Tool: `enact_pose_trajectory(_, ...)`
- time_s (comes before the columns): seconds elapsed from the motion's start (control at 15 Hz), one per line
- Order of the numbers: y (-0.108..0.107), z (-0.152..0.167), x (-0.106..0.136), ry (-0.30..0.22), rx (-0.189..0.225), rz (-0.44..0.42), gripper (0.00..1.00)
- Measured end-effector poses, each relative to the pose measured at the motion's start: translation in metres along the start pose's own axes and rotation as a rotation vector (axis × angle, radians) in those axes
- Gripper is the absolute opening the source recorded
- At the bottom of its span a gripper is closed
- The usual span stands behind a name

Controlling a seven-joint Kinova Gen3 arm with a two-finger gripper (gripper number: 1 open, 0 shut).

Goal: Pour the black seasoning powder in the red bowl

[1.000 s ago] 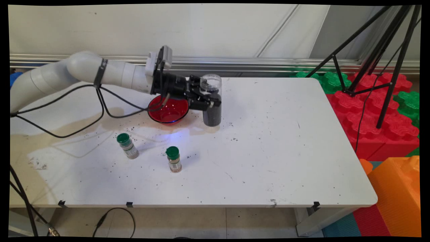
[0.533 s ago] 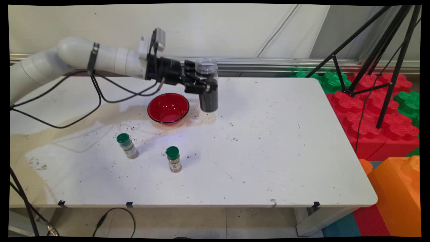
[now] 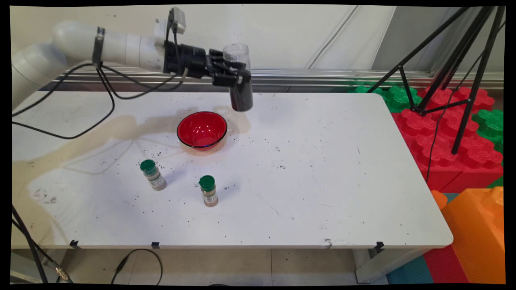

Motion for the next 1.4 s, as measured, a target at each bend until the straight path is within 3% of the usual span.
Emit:
enact_pose_trajectory(0.67, -0.049, -0.040, 0.012, -0.011, 0.111, 0.007, 0.00)
enact_pose_trajectory(0.93, -0.064, -0.057, 0.006, -0.033, 0.153, 0.027, 0.00)
enact_pose_trajectory(1.4, -0.078, -0.079, -0.012, -0.063, 0.190, 0.066, 0.00)
